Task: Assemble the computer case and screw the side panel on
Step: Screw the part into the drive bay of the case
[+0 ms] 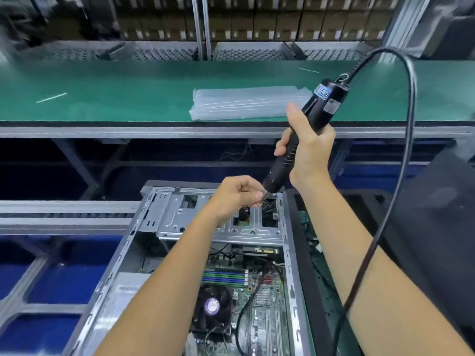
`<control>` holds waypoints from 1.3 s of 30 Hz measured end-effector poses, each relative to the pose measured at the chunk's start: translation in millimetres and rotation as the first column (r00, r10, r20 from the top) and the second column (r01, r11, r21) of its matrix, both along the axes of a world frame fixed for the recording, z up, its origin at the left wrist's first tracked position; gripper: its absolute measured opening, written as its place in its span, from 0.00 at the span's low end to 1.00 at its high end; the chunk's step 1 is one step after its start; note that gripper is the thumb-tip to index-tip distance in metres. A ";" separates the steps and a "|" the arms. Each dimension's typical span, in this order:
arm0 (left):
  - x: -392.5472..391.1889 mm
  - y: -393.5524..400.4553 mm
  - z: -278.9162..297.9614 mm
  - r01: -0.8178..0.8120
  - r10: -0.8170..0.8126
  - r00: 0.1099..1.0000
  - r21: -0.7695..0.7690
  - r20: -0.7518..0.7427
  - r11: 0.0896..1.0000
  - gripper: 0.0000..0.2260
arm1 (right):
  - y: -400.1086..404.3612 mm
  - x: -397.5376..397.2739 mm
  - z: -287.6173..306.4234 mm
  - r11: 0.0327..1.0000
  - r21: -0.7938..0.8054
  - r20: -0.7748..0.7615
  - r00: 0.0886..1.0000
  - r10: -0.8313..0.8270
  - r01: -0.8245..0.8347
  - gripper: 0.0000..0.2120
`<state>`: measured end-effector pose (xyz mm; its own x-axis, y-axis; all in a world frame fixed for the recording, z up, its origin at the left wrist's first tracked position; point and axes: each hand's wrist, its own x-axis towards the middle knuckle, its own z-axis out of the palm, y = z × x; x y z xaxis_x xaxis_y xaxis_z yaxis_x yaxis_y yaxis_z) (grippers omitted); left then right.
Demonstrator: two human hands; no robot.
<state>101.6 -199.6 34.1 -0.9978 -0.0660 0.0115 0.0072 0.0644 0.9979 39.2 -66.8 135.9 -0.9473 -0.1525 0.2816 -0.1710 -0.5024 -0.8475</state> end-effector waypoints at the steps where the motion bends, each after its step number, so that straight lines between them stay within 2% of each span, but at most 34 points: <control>1: 0.1 -2.4 -3.4 0.007 -0.007 1.000 0.014 0.000 1.000 0.10 | -2.0 0.2 -2.4 1.000 -0.005 0.012 1.000 -0.011 0.011 0.13; 7: -3.3 -4.8 -19.1 0.077 -0.076 0.996 -0.016 0.045 0.997 0.08 | -0.3 -6.8 -3.9 0.996 -0.004 0.005 0.996 -0.091 0.091 0.12; 12: -8.5 4.2 -16.3 0.055 -0.057 0.997 0.033 0.056 0.998 0.06 | -1.3 -8.0 -7.0 0.992 0.016 -0.028 0.992 -0.126 0.127 0.13; 20: -8.4 20.9 -10.7 -0.025 0.024 1.000 -0.070 -0.018 0.997 0.09 | 3.2 -9.8 -8.4 0.985 0.021 -0.030 0.985 -0.171 0.172 0.12; 26: -11.1 26.9 -14.4 -0.008 0.006 1.000 -0.091 -0.018 0.996 0.11 | 5.5 -11.8 -11.2 0.984 0.046 -0.037 0.985 -0.170 0.172 0.13; 32: -13.0 22.2 -22.2 -0.006 0.006 1.000 -0.059 0.000 0.998 0.07 | 5.7 -13.5 -15.9 0.980 0.087 -0.062 0.983 -0.174 0.179 0.11; 39: -13.9 30.0 -25.9 0.019 -0.023 0.998 -0.082 -0.055 0.996 0.12 | 4.3 -14.4 -21.9 0.976 0.115 -0.073 0.982 -0.176 0.184 0.12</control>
<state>87.7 -169.5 8.2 -0.9965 -0.0416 0.0722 0.0655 0.1444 0.9874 24.8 -62.4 114.0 -0.9435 -0.0173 0.3311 -0.3039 -0.3535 -0.8847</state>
